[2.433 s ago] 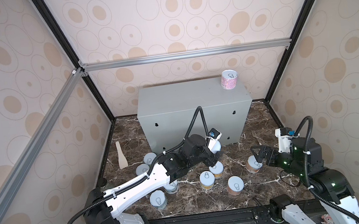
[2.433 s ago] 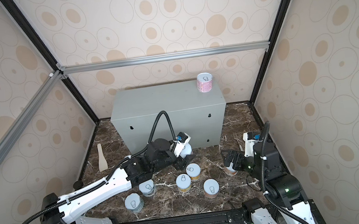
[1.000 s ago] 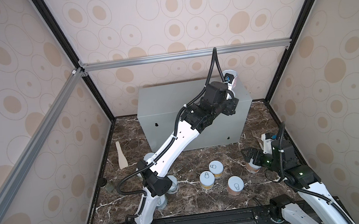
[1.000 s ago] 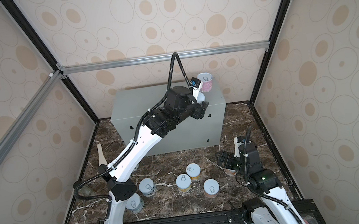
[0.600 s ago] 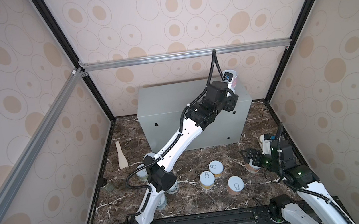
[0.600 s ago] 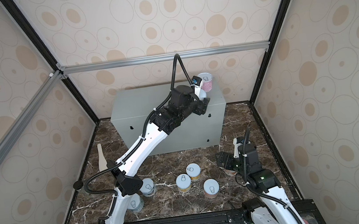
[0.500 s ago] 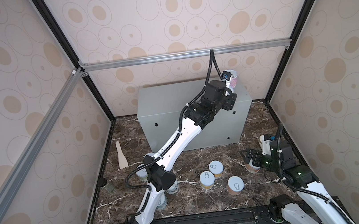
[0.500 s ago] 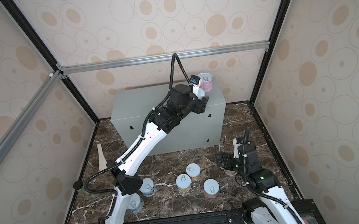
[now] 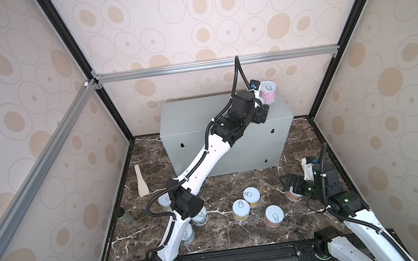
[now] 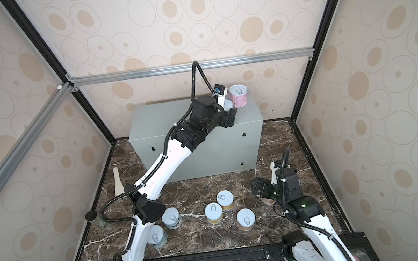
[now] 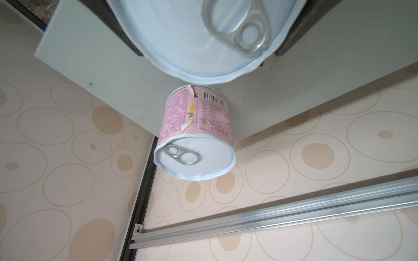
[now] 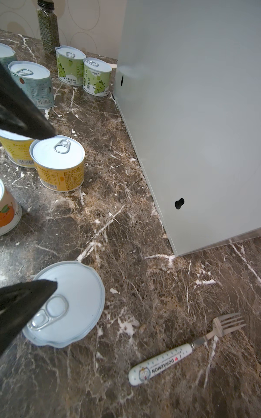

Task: Place and organize the canned foods onto the counter
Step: 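Raise the pink can over the cabinet top and lower it beside the other pink can, then open the left gripper to release the pink can and draw back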

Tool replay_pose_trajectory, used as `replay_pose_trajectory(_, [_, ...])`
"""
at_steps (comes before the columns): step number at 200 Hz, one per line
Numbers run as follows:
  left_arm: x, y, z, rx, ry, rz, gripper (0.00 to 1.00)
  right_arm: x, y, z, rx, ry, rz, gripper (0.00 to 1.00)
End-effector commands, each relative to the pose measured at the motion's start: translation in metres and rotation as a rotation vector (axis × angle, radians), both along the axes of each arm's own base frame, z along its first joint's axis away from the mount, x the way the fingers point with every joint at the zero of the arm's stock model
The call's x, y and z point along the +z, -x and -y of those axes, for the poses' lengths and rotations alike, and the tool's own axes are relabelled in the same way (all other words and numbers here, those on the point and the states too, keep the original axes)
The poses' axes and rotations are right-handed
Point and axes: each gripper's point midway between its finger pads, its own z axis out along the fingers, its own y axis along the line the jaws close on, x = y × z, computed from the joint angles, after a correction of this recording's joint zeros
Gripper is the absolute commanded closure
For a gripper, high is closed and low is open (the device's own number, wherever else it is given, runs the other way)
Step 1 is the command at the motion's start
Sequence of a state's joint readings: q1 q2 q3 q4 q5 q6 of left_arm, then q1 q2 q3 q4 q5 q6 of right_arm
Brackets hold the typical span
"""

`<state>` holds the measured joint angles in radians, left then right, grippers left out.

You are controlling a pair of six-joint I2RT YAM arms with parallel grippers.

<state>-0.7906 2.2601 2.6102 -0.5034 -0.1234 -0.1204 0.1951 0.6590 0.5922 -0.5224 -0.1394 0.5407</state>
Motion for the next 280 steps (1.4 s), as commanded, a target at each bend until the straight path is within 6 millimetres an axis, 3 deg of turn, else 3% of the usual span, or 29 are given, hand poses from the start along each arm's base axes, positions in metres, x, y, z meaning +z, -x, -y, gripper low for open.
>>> replay_pose_trajectory(1, [0.006, -0.002, 0.002, -0.014, 0.016, 0.015, 0.1, -0.002, -0.002, 0.0, 0.005, 0.0, 0.005, 0.01])
replay_pose_trajectory(36, [0.014, 0.002, 0.0, -0.023, 0.02, 0.026, 0.05, -0.003, -0.002, -0.001, 0.008, -0.002, 0.001, 0.01])
replay_pose_trajectory(132, [0.096, 0.044, -0.034, -0.057, 0.097, 0.129, 0.01, -0.001, 0.002, 0.0, 0.006, 0.001, -0.007, 0.01])
replay_pose_trajectory(155, [0.105, 0.049, -0.048, -0.036, 0.093, 0.146, 0.01, 0.003, 0.003, 0.001, 0.001, 0.005, -0.003, 0.01])
replay_pose_trajectory(173, [0.103, 0.046, -0.061, -0.011, 0.099, 0.124, 0.05, 0.007, 0.004, 0.002, 0.002, 0.004, 0.002, 0.01])
replay_pose_trajectory(196, [0.092, 0.033, -0.082, 0.035, 0.102, 0.078, 0.26, 0.01, 0.005, 0.002, -0.001, 0.005, 0.004, 0.01])
replay_pose_trajectory(212, [0.079, 0.027, -0.091, 0.073, 0.075, 0.063, 0.35, 0.009, 0.005, 0.002, 0.0, 0.003, 0.001, 0.01])
replay_pose_trajectory(254, [0.048, 0.02, -0.113, 0.162, 0.042, 0.053, 0.41, 0.007, 0.005, 0.001, 0.004, -0.002, -0.01, 0.01])
replay_pose_trajectory(280, [0.031, 0.017, -0.112, 0.171, 0.029, 0.031, 0.42, 0.008, 0.005, 0.001, 0.005, 0.0, -0.008, 0.01])
